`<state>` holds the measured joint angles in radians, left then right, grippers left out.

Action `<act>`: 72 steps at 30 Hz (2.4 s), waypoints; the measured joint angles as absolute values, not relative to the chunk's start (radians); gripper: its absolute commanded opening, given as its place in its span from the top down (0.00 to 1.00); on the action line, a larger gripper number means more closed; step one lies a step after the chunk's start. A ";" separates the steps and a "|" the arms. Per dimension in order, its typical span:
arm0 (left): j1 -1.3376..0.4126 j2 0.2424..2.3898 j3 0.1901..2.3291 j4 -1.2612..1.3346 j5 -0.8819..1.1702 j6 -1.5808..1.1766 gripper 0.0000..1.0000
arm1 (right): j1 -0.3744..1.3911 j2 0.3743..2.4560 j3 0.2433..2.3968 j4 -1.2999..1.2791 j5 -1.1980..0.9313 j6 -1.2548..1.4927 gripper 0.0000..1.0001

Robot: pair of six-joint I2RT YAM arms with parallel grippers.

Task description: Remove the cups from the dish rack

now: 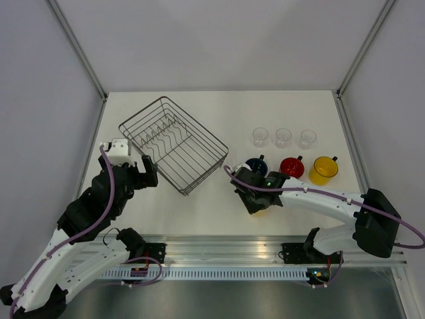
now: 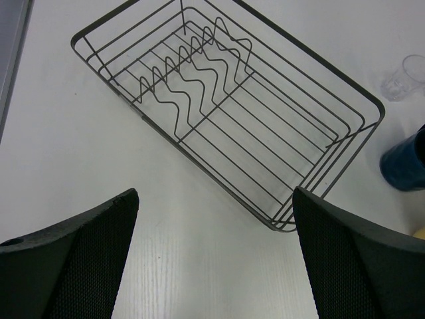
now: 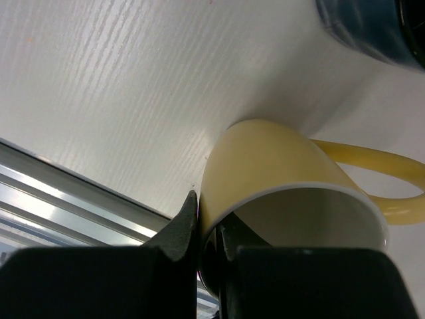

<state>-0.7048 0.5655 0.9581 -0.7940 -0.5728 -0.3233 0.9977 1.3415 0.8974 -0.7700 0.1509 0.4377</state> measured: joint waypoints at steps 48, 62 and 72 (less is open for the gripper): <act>-0.322 0.427 0.877 -0.690 -0.424 -0.234 0.00 | 0.964 0.601 1.023 -0.698 0.873 0.265 0.02; -0.322 0.290 1.003 -0.859 -0.331 -0.191 0.00 | 0.964 0.457 1.093 -0.941 0.868 0.293 0.02; -0.322 0.241 1.009 -0.915 -0.294 -0.181 0.00 | 0.964 0.464 1.106 -0.967 0.865 0.294 0.02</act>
